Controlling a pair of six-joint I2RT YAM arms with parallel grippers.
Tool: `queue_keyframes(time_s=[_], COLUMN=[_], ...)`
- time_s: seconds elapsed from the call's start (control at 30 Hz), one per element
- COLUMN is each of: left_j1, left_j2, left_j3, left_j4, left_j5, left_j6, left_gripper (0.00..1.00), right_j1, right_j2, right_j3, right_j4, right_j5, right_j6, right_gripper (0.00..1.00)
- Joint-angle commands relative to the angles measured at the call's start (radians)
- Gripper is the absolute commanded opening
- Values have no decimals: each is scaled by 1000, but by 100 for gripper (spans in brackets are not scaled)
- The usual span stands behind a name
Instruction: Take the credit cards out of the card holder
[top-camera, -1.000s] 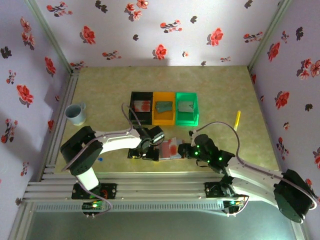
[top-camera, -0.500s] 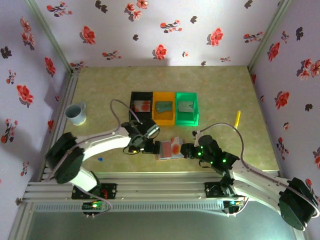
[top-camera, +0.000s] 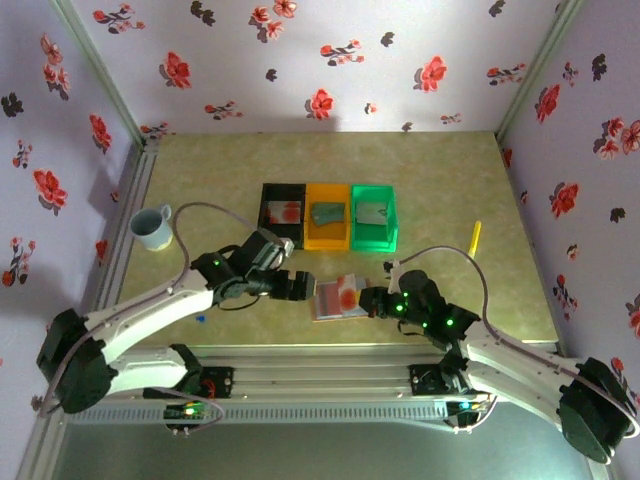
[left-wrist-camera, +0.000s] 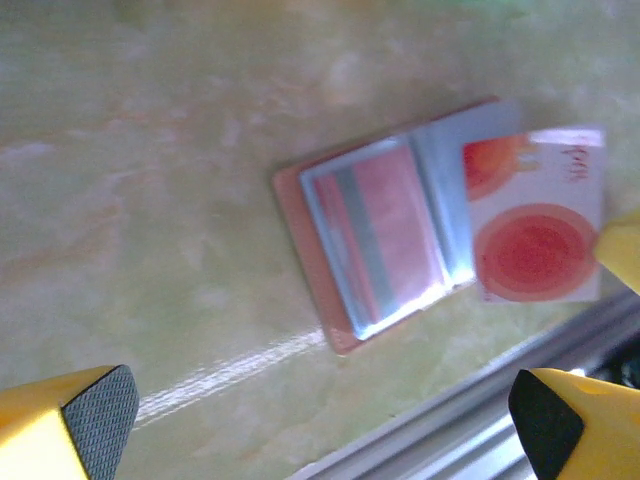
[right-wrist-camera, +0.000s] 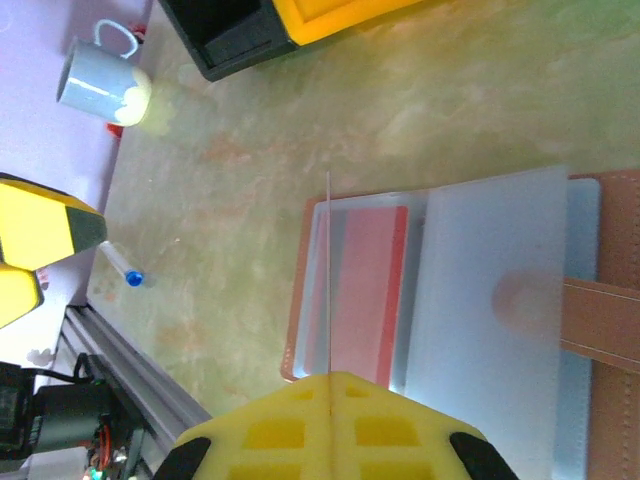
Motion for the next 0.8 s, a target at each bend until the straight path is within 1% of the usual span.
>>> queue_keyframes(time_s=[0.0, 0.17, 0.27, 0.53, 0.77], left_j1=[5, 5, 5, 5, 5], left_j2=[-50, -58, -60, -61, -55], left_j3=[-41, -88, -115, -138, -175], left_j4=[151, 261, 321, 376, 504], left_j5=[118, 204, 238, 255, 302], left_j6=[50, 40, 28, 20, -38], left_gripper=[100, 99, 98, 94, 88], right_j1=[-6, -9, -8, -8, -7], right_j2=[-23, -47, -67, -108, -108], right_j3=[-22, -31, -33, -52, -58], right_j4=[79, 133, 146, 218, 284], right_j5=[-53, -104, -126, -179, -226], right_j6=[-9, 5, 8, 38, 60], right_gripper=[0, 0, 0, 0, 0])
